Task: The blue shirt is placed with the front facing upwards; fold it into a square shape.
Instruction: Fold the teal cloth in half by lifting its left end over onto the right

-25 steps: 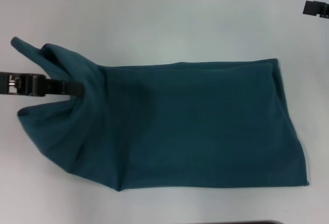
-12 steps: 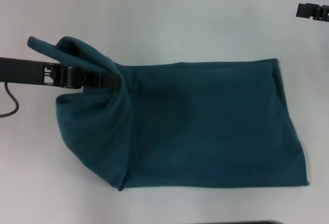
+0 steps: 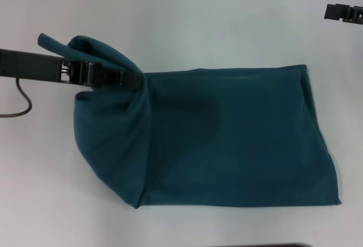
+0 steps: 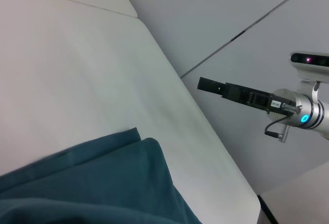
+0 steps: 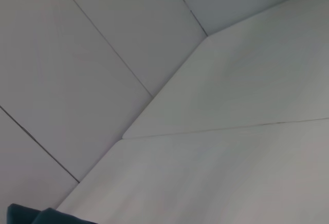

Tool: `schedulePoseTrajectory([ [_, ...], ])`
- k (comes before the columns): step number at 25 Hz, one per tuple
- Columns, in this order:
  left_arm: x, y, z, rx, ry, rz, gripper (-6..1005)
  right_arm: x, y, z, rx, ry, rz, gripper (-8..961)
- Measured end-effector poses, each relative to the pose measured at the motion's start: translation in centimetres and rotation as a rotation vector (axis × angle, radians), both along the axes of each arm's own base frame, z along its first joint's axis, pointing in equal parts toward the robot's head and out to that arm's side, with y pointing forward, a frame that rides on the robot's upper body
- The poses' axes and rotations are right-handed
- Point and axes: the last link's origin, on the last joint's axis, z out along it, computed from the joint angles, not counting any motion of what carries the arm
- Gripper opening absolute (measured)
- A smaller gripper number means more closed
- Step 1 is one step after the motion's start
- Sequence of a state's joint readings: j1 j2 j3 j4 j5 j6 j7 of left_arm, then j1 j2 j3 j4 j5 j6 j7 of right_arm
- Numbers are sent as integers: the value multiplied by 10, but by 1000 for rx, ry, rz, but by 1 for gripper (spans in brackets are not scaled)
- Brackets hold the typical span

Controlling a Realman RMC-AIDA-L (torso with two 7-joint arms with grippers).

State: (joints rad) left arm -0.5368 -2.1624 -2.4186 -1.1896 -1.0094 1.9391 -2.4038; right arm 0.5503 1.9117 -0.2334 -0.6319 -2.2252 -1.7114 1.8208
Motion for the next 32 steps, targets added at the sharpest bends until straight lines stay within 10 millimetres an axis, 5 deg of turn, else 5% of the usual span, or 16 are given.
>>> schedulePoseTrajectory([
  [32,73,33,-60,-44,118,-83,0,-3,2,3,-4,-9,16,719],
])
